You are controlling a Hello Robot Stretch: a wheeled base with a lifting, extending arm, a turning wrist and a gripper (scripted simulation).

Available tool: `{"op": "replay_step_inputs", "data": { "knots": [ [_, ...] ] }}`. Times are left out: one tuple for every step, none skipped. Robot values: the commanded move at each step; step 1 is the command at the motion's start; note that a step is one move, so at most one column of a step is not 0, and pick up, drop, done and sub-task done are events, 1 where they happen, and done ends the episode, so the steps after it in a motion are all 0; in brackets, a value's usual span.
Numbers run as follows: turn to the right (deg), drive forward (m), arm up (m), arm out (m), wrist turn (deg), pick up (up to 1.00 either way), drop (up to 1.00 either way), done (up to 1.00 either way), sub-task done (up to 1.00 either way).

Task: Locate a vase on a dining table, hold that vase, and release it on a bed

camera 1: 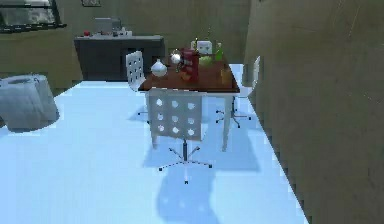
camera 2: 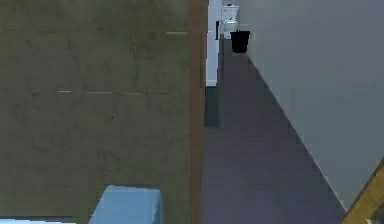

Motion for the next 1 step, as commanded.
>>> {"op": "replay_step_inputs", "data": {
  "knots": [
    [0.0, 0.8, 0.0, 0.0, 0.0, 0.0, 0.0, 0.0, 0.0]
  ]
}}
